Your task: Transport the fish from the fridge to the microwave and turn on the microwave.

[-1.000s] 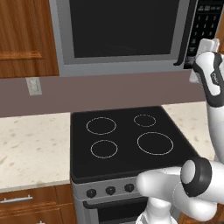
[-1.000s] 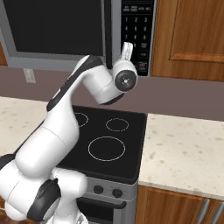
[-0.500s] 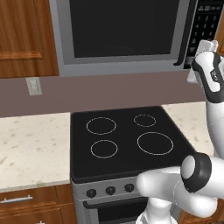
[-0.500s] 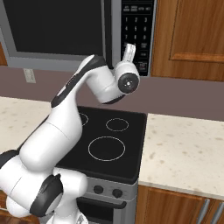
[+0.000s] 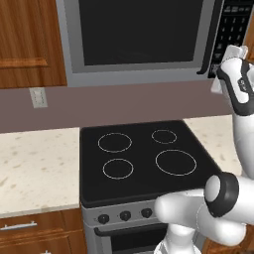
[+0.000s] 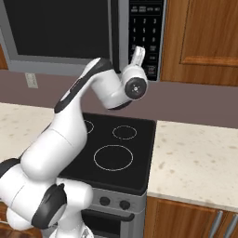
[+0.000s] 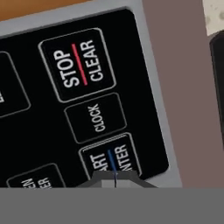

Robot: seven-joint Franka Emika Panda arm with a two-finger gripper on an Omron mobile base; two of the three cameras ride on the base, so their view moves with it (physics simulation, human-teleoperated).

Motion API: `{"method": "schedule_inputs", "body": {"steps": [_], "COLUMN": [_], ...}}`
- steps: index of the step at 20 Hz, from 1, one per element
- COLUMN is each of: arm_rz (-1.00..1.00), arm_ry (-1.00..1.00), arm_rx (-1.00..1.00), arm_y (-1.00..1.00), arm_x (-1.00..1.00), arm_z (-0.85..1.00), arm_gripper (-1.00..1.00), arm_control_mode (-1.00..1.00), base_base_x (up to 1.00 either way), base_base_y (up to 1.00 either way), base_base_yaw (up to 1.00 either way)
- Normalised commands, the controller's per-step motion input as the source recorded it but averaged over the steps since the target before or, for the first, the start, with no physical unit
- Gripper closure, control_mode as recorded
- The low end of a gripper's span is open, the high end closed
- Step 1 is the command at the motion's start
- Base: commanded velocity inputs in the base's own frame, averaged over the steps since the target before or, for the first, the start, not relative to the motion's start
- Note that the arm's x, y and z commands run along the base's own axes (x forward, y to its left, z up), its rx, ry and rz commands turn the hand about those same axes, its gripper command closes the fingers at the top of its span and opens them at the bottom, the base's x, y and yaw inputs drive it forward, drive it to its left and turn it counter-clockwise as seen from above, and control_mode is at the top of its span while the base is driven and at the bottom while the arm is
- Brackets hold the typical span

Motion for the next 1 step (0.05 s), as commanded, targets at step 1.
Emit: {"method": "schedule_inputs", "body": {"steps": [1], "arm_rz": [0.0], "arm_ry": [0.23], "arm_rx": [0.05], "arm_y": [-0.2], "arm_x": [0.76], "arm_z": [0.0], "arm_gripper": [1.0], "arm_control_mode": [-1.0], "base_base_x": [0.0], "base_base_y": [0.0], "base_base_yaw": [0.0]}}
